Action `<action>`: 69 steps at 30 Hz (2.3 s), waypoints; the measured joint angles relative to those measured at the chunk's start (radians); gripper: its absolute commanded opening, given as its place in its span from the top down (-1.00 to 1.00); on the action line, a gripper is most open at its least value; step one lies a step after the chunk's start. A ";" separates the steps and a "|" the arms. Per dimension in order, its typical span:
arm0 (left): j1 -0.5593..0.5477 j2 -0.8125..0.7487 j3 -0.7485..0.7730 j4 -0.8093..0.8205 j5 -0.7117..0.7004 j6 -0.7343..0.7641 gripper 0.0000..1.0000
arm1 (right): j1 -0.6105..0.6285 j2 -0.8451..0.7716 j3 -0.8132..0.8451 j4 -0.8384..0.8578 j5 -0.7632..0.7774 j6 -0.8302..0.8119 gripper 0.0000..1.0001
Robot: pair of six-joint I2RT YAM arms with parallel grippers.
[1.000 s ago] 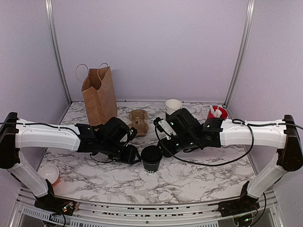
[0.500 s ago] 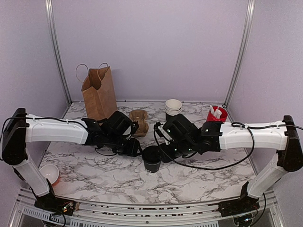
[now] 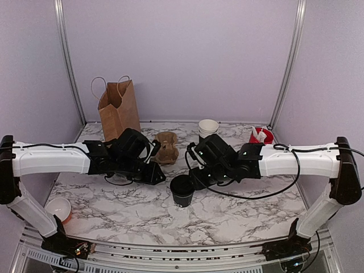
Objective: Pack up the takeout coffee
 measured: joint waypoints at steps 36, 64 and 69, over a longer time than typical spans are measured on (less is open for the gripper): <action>-0.106 0.089 0.001 0.035 0.021 -0.043 1.00 | 0.003 0.008 -0.002 0.003 0.005 0.008 0.25; -0.117 0.076 0.058 -0.007 0.030 -0.008 1.00 | 0.006 0.010 -0.004 0.005 0.015 0.026 0.25; -0.117 -0.015 0.153 -0.031 0.021 0.005 1.00 | 0.006 0.010 -0.004 0.007 0.015 0.026 0.25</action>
